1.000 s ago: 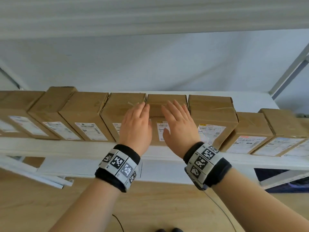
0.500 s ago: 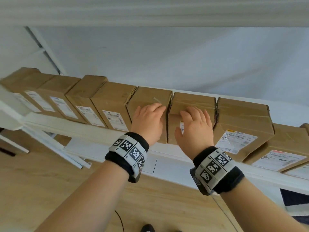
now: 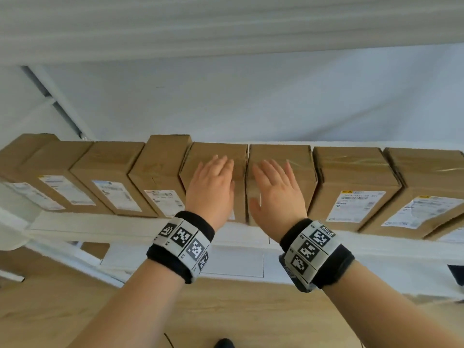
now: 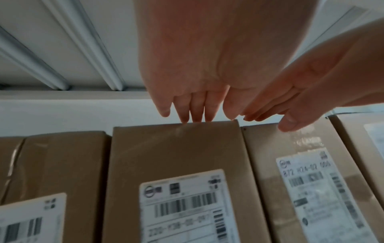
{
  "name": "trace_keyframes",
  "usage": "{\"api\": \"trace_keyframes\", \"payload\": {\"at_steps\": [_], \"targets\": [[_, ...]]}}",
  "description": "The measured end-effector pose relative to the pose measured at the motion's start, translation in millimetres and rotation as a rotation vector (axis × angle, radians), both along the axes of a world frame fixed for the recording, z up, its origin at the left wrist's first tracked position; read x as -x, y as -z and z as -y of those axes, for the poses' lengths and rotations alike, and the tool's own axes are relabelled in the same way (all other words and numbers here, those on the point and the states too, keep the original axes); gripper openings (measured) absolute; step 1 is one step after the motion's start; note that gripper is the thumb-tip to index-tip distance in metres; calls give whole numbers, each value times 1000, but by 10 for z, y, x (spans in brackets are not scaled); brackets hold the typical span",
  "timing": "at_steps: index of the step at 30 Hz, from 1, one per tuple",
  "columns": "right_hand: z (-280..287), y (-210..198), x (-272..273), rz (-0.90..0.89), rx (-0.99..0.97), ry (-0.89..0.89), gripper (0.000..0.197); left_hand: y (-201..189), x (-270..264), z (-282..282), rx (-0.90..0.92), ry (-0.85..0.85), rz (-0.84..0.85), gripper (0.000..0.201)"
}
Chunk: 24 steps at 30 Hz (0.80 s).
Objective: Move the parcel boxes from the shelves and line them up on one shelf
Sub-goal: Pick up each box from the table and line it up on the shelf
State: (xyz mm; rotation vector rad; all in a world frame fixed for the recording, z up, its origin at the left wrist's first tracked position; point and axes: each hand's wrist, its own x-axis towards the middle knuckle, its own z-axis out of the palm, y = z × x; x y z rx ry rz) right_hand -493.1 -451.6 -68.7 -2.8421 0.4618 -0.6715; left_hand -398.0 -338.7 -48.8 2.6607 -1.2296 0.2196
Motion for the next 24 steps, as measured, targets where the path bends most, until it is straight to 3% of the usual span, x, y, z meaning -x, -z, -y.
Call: {"api": "trace_keyframes", "payload": {"at_steps": [6, 14, 18, 24], "targets": [[-129, 84, -93, -32, -14, 144, 57, 75, -155, -114, 19, 113, -2, 50], [-281, -67, -235, 25, -79, 137, 56, -65, -283, -184, 172, 145, -50, 43], [-562, -93, -492, 18, -41, -21, 61, -78, -450, -469, 186, 32, 2, 44], [-732, -15, -677, -74, 22, -61, 64, 33, -622, -830, -16, -132, -37, 54]]}}
